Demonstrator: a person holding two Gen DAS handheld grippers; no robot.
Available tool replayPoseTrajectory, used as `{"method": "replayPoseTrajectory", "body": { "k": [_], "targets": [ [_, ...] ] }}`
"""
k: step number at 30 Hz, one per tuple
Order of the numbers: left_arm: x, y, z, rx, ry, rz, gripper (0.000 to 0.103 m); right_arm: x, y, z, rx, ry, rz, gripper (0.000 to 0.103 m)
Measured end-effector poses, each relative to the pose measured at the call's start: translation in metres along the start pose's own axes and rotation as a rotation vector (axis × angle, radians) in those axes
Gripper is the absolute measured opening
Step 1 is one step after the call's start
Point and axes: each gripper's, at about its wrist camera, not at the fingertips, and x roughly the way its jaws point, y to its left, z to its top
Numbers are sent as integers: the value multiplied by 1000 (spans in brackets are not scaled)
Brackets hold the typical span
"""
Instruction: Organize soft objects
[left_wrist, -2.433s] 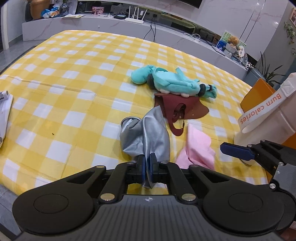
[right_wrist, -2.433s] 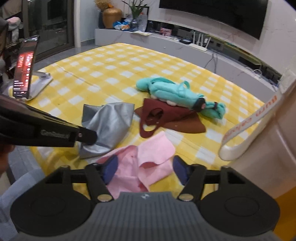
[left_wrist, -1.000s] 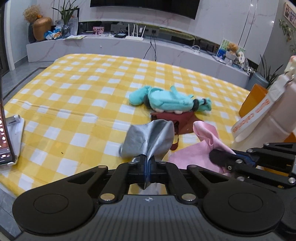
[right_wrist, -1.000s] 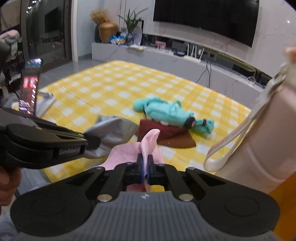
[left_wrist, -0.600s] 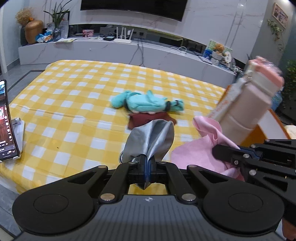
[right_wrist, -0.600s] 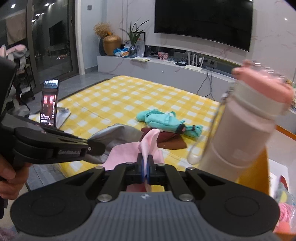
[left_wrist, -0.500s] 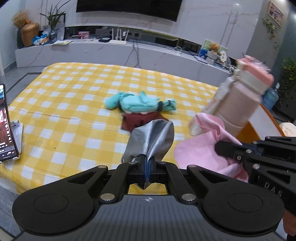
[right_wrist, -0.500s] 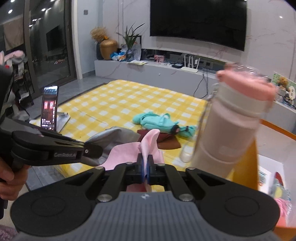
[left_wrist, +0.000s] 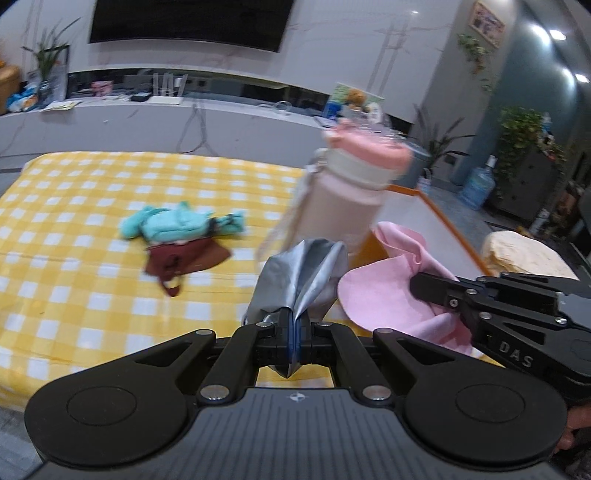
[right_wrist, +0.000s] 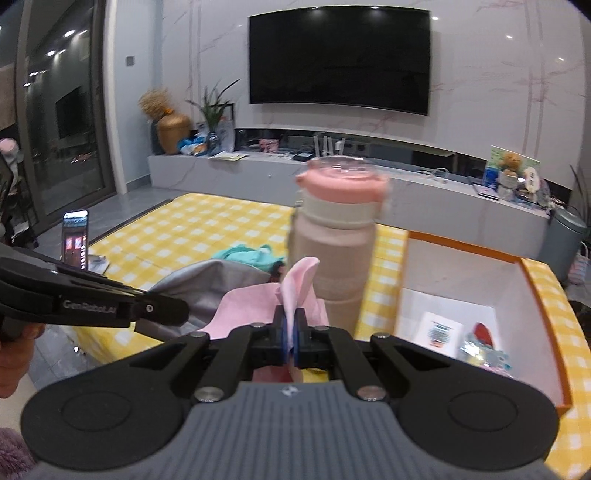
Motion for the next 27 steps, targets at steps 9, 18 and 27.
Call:
{"method": "replayPoseTrajectory", "body": {
  "k": [9, 18, 27],
  "targets": [
    [12, -47, 16, 79, -16, -114, 1, -35, -41, -1, 23, -43, -103, 0],
    [36, -93, 46, 195, -68, -189, 1, -53, -86, 12, 16, -87, -204, 0],
    [72, -140, 64, 312, -96, -193, 1, -39, -138, 23, -6, -75, -257, 0]
  ]
}}
